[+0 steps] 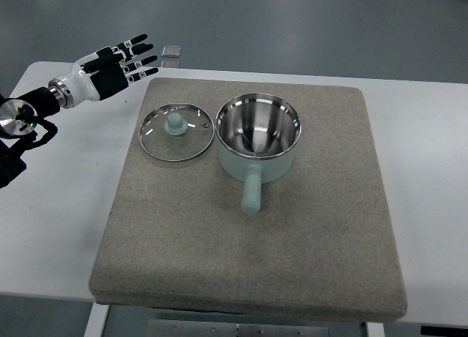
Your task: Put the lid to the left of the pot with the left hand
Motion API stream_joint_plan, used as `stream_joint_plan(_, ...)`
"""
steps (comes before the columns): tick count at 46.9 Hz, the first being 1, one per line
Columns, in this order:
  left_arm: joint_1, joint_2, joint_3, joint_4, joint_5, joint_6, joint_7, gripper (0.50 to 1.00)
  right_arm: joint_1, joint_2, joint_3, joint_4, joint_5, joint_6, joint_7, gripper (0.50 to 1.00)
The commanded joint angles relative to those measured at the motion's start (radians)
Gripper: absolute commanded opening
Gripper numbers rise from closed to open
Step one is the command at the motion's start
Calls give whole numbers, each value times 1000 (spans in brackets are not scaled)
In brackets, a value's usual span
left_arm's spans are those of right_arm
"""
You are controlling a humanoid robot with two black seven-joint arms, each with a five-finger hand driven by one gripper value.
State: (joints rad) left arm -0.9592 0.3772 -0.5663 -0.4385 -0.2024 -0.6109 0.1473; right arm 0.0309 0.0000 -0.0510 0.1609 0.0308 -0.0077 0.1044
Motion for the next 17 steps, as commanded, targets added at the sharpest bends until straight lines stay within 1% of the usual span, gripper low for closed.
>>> stream_joint_plan(1, 0, -15, 0, 1, 0, 0, 0, 996, -2, 0, -1, 0, -2, 2, 0, 924)
stream_joint_plan(17, -1, -24, 2, -3, 0, 0, 0, 996, -2, 0, -3, 14, -2, 3, 0, 924)
